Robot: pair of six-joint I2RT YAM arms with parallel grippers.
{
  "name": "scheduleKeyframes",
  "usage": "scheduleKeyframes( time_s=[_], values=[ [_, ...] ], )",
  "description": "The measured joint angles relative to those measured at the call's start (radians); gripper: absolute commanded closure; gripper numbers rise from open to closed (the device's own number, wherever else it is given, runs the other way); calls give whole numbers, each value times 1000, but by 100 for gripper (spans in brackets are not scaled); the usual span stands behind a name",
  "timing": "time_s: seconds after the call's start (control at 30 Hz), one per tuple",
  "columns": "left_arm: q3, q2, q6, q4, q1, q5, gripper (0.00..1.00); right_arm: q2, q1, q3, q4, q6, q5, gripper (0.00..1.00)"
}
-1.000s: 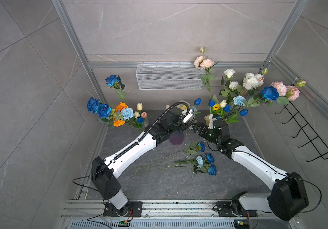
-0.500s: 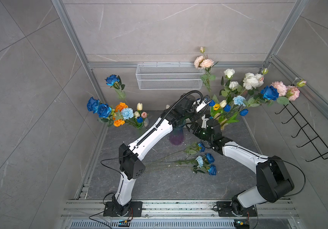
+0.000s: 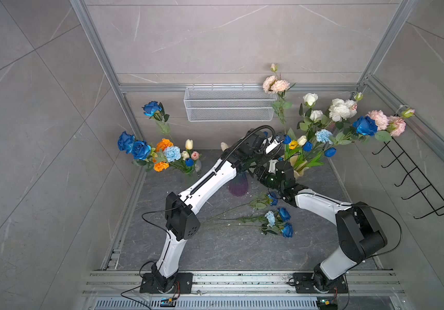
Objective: Pick out blue flowers from the vase
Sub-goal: Pick up the flower from the vase.
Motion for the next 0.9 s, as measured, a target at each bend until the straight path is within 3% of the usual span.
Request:
scheduleKeyframes(
  time_s=[0.53,0.9],
  values=[
    [9,-10,14,34,-19,11,39,-169,0,-50,-42,-6,68,11],
    [21,-20,14,29,-34,18,40,-101,31,-21,-26,-4,37,11]
  ],
)
